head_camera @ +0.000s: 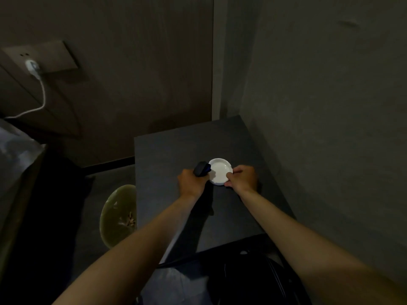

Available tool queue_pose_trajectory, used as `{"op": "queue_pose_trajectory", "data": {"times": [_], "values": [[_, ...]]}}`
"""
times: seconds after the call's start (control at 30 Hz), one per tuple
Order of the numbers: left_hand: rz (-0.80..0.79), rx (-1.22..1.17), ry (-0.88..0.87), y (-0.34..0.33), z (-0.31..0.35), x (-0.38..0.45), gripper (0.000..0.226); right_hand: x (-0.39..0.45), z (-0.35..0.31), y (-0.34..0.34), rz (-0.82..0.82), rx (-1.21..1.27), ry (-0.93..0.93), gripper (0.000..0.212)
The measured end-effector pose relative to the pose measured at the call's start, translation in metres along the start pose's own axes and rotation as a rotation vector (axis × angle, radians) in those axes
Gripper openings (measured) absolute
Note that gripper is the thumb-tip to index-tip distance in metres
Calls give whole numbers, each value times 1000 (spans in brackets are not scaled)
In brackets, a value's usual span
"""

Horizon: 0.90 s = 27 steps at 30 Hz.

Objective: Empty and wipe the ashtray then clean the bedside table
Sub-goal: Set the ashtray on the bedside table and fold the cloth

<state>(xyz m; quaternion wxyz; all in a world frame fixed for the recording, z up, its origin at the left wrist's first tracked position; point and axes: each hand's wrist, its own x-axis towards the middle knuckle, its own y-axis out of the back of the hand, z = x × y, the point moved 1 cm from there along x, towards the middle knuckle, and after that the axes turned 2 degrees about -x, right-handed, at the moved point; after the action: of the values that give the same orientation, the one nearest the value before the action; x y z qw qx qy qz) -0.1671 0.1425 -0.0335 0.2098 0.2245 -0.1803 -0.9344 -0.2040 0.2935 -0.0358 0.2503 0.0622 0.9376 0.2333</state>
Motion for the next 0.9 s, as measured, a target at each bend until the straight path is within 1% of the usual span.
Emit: {"op": "queue_pose_trajectory", "data": {"times": [0.27,0.3,0.33,0.4,0.43,0.47,0.53,0.6,0.67,0.8,0.87,0.9], "values": [[-8,-10,-22,-4,2,9,17,11,-1,-3,-8,15,-18,11],[-7,-20,-27,-3,3,8,22,9,-1,-4,-5,38,-20,10],[1,-32,-28,-2,3,8,30,6,-3,-4,13,54,-19,13],[29,-72,-9,2,4,6,39,-1,-6,-3,128,-23,18,36],[39,-115,13,5,4,6,40,-5,-8,0,191,-88,51,44],[35,-167,50,8,6,5,40,-11,-11,2,236,-121,86,44],[12,-239,113,14,11,2,38,-20,-17,7,250,-130,150,34],[-15,-260,129,19,14,-2,32,-27,-22,6,178,-141,177,20],[-44,-280,128,24,19,-10,24,-34,-25,3,55,-100,178,12],[-112,-386,90,36,35,-28,12,-53,-35,-6,-229,78,176,24],[-166,-505,157,42,43,-39,19,-65,-40,-5,-322,165,128,29],[-203,-595,209,45,46,-45,24,-70,-42,-3,-342,198,110,29]]}}
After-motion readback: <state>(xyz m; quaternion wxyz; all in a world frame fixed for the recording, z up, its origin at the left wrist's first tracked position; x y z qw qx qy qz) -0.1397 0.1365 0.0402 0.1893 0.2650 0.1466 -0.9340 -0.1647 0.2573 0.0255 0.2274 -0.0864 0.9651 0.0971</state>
